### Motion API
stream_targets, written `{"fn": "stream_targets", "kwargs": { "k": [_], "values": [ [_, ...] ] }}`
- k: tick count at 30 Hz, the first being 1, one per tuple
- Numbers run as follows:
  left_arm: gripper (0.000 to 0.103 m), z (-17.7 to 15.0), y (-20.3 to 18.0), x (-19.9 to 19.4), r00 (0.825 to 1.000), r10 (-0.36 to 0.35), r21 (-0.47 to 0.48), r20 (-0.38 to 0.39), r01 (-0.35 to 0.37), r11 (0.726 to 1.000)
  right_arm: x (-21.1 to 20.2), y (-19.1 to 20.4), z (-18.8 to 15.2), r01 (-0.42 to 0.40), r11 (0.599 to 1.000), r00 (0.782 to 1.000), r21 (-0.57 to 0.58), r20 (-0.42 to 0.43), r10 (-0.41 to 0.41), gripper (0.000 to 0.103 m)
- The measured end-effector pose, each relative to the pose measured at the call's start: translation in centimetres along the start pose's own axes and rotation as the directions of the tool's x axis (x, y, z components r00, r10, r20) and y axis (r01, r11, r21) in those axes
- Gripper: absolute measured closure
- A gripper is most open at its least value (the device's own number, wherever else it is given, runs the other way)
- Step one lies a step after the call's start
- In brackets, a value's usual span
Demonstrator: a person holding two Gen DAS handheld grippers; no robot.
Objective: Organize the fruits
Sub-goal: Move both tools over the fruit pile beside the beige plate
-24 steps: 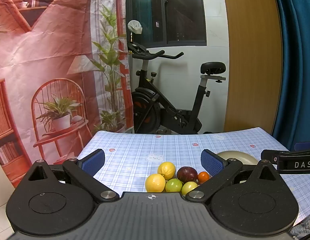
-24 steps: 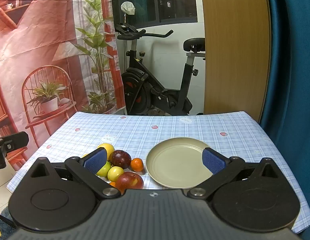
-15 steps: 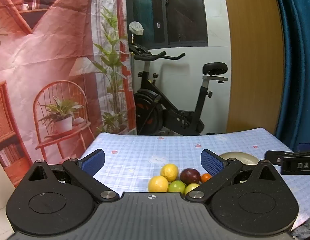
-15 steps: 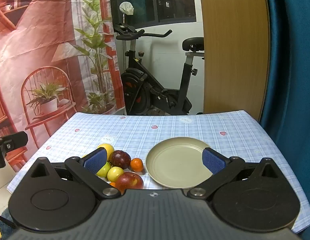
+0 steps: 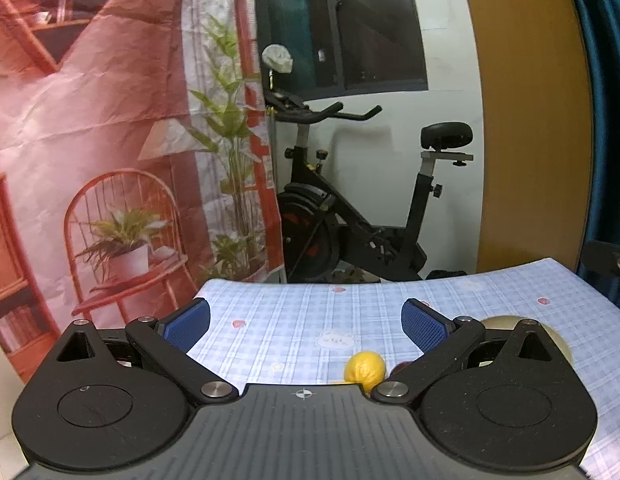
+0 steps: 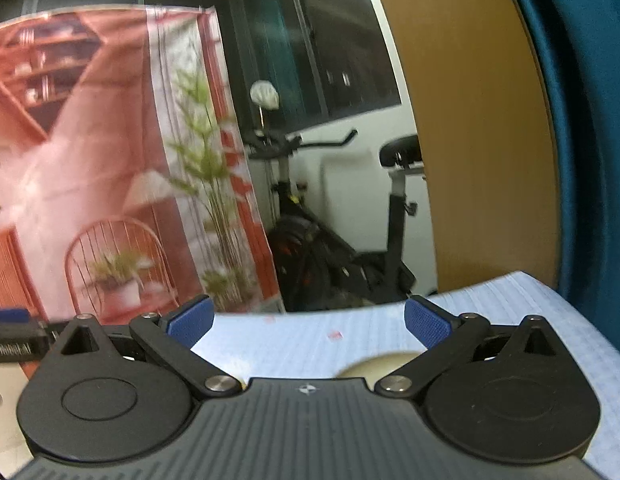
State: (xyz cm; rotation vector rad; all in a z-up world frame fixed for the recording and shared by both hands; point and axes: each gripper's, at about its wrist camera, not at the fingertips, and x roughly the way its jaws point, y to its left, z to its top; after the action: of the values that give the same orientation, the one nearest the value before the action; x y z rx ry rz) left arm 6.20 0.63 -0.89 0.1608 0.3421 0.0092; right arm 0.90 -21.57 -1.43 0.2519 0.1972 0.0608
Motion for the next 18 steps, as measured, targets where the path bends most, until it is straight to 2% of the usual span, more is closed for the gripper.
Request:
{"fn": "stream_targets", "kwargs": {
  "k": [4,7,10,14,18],
  "values": [
    [0.001,-0.3,-0.3,1.7,1.0,-0.002,-0.005,0.007,0.002,1.0,2.4,0.0,0.0,0.015,0.999,1.0,-0.048,-0.018,-0.016,0.0],
    [0.006,-0.5,-0.4,3.1,1.0,-0.014,-0.014,0.002,0.014,1.0,4.1,0.2,-0.4,0.017,0.998,1.0,-0.063,-0.018,-0.018,0.0],
    [0.008,-0.7,-0.2,5.2,0.998,-0.05,-0.052,-0.043,0.048,0.997,6.0,-0.1,-0.9,0.015,0.998,0.998,-0.059,-0.061,-0.018,0.0],
    [0.008,-1.6,0.7,7.0,0.986,-0.151,-0.149,-0.074,0.138,0.979,8.0,-0.6,-2.0,-0.01,0.998,0.992,-0.061,-0.128,0.002,0.0],
    [0.008,-3.0,0.5,7.7,0.982,-0.175,-0.161,-0.076,0.161,0.974,8.8,-1.6,-3.0,-0.008,1.0,0.988,-0.029,-0.152,0.004,0.0]
  ]
}}
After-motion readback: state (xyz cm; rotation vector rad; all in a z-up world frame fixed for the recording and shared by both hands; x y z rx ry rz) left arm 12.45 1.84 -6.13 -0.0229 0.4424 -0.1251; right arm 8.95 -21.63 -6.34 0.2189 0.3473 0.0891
